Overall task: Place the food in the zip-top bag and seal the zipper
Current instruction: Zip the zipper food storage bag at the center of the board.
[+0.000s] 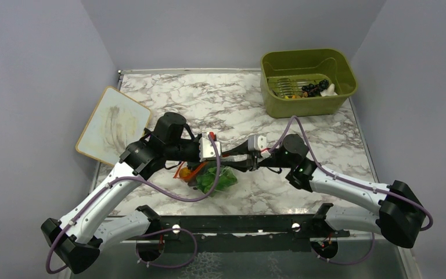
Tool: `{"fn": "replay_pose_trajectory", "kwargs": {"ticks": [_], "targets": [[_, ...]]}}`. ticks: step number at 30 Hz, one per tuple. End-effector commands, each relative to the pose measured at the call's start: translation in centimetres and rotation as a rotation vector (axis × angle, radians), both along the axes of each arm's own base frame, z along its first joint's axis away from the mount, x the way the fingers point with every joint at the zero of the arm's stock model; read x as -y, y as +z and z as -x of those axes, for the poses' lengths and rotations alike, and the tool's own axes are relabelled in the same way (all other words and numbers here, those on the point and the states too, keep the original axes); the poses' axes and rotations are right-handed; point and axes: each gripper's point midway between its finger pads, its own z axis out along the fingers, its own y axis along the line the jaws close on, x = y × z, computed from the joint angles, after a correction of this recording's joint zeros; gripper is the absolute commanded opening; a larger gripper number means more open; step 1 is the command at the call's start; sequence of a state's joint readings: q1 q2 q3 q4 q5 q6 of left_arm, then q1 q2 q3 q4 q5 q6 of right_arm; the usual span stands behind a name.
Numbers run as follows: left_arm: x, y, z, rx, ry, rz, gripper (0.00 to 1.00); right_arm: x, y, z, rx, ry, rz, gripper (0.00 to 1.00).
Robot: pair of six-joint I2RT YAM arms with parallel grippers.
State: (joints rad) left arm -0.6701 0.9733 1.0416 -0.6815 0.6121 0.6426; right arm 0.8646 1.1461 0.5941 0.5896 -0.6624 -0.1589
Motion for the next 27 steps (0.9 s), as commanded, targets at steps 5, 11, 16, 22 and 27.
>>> {"fn": "replay_pose_trajectory", "kwargs": {"ticks": [5, 11, 16, 22, 27], "targets": [[0.4, 1.0, -0.1, 0.064, -0.024, 0.042, 0.00, -0.7, 0.8, -0.1, -0.016, 0.019, -0.011, 0.01], [0.1, 1.1, 0.0, 0.082, -0.014, 0.046, 0.00, -0.2, 0.8, -0.8, -0.003, -0.041, -0.026, 0.01], [-0.4, 0.4, -0.1, 0.077, 0.016, 0.031, 0.00, 0.8, 0.8, -2.2, 0.027, -0.143, -0.002, 0.01], [-1.0, 0.1, -0.1, 0.086, 0.044, 0.023, 0.00, 2.3, 1.6, -3.3, 0.064, -0.242, 0.017, 0.01], [-1.3, 0.8, -0.5, 0.125, 0.061, 0.018, 0.00, 4.0, 1.4, -4.5, 0.064, -0.322, 0.029, 0.01]]}}
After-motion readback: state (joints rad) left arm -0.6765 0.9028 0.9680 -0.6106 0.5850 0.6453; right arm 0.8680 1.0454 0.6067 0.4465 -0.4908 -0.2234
